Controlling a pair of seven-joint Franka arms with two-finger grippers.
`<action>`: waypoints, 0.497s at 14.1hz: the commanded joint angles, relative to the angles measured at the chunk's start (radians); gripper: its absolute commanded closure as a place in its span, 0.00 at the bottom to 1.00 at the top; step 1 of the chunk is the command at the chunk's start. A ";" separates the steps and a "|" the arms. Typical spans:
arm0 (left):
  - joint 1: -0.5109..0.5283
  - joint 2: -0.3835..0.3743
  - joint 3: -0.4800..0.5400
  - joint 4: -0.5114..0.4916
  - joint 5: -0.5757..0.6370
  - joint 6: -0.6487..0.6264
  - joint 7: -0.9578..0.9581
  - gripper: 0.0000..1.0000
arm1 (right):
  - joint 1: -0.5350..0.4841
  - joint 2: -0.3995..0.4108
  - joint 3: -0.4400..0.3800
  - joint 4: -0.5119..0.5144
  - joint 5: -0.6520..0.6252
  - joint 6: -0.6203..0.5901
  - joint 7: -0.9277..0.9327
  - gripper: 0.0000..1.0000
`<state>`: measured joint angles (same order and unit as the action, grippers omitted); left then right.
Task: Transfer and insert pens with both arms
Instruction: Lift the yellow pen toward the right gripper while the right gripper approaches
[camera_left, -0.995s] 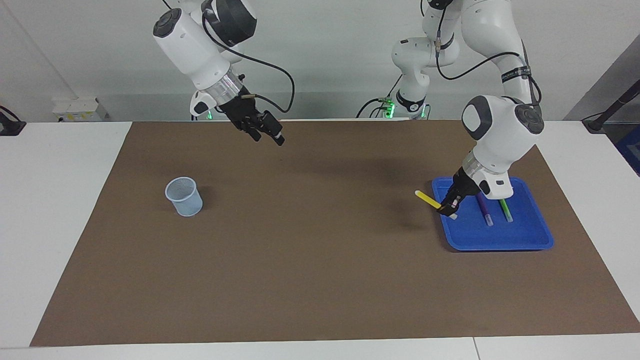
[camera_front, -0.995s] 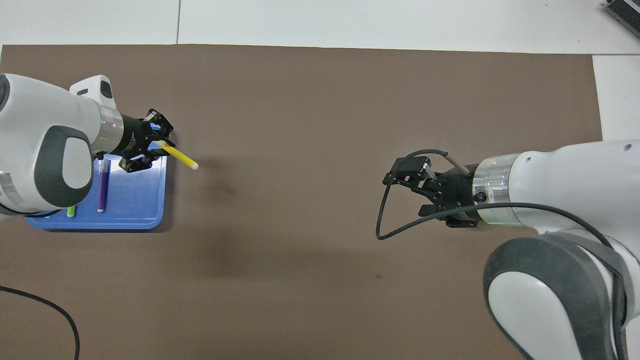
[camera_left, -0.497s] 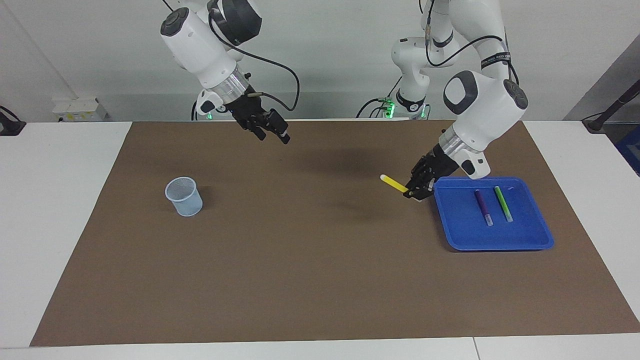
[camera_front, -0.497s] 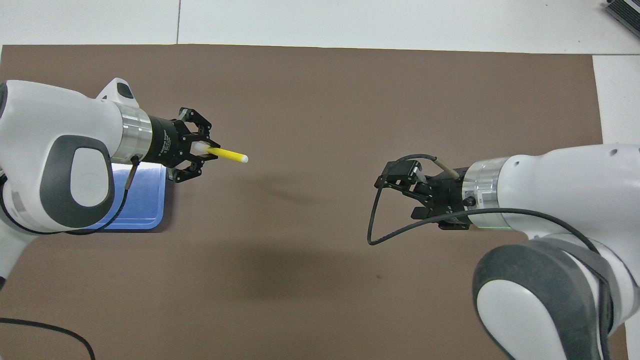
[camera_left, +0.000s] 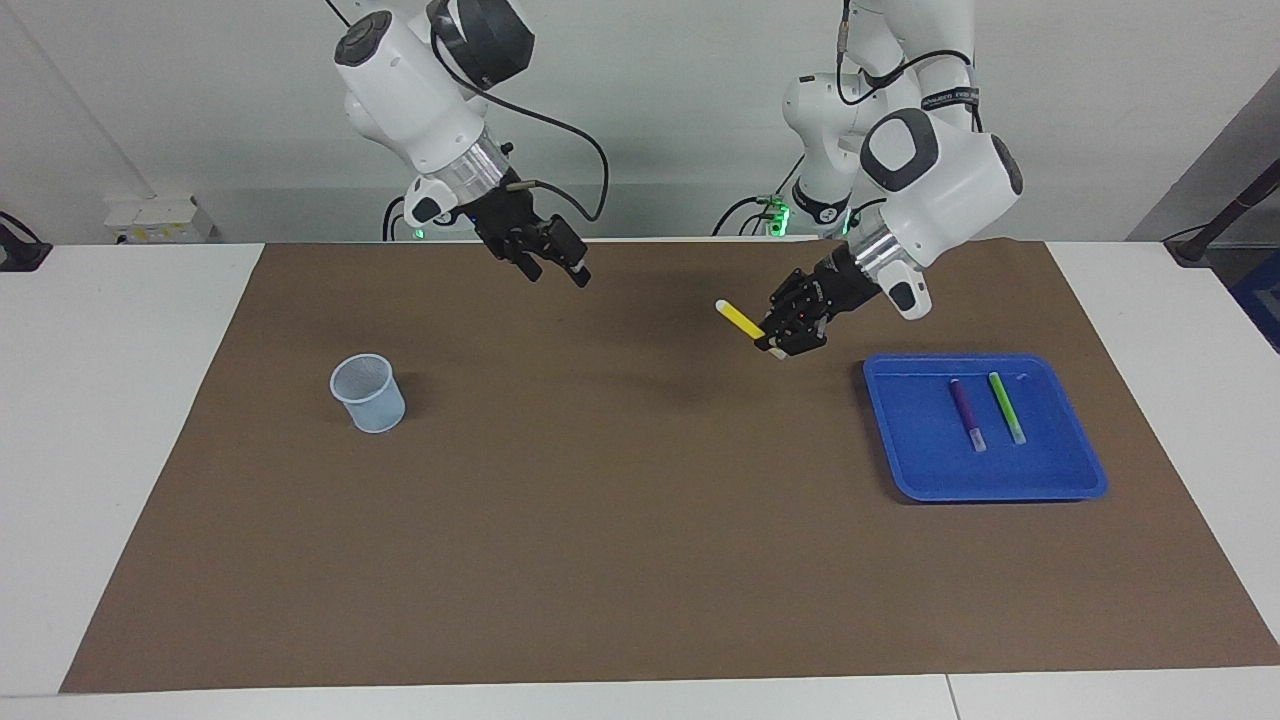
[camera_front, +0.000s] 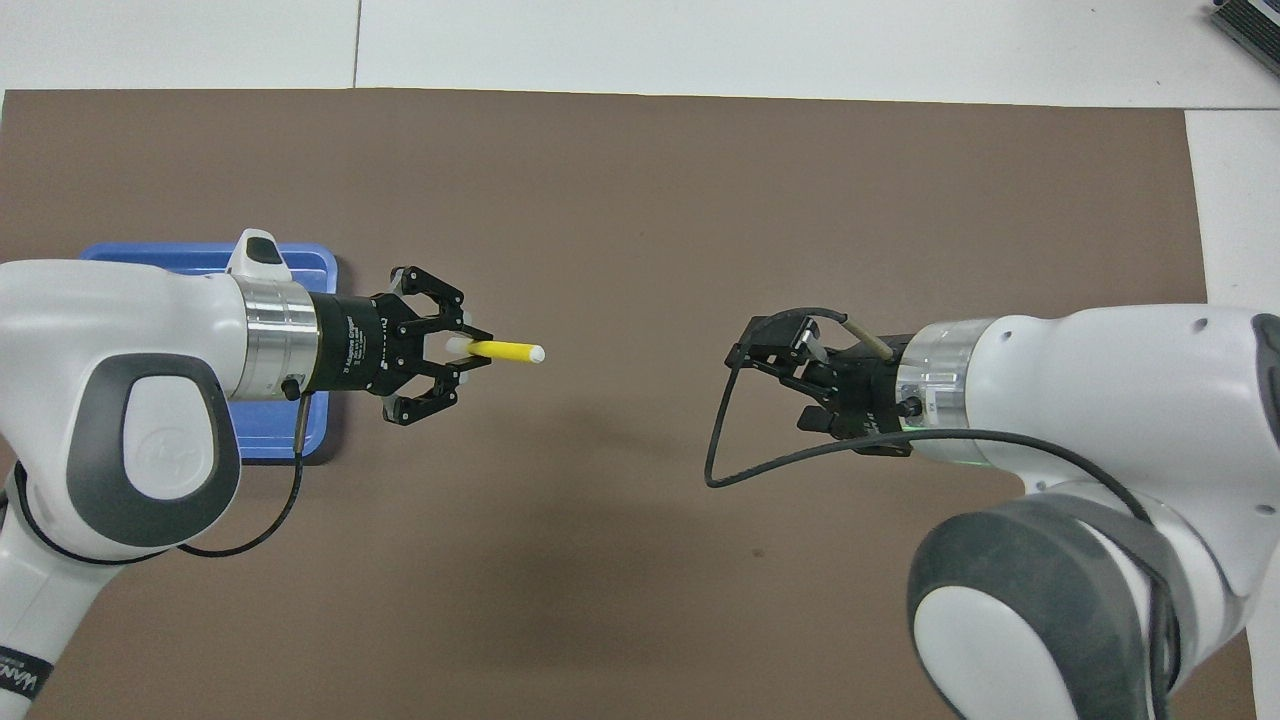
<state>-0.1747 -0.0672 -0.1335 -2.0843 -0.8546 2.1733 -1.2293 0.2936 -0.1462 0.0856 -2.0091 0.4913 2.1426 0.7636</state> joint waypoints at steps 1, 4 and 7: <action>-0.072 -0.129 0.014 -0.152 -0.122 0.142 -0.015 1.00 | 0.051 0.011 0.002 -0.011 0.016 0.107 0.036 0.00; -0.153 -0.157 0.014 -0.220 -0.208 0.288 -0.018 1.00 | 0.093 0.039 0.005 -0.011 0.079 0.198 0.071 0.00; -0.174 -0.157 0.014 -0.233 -0.242 0.352 -0.048 1.00 | 0.160 0.046 0.005 -0.005 0.116 0.259 0.140 0.00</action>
<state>-0.3271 -0.1940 -0.1343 -2.2839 -1.0656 2.4891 -1.2527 0.4118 -0.1031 0.0880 -2.0148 0.5808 2.3557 0.8534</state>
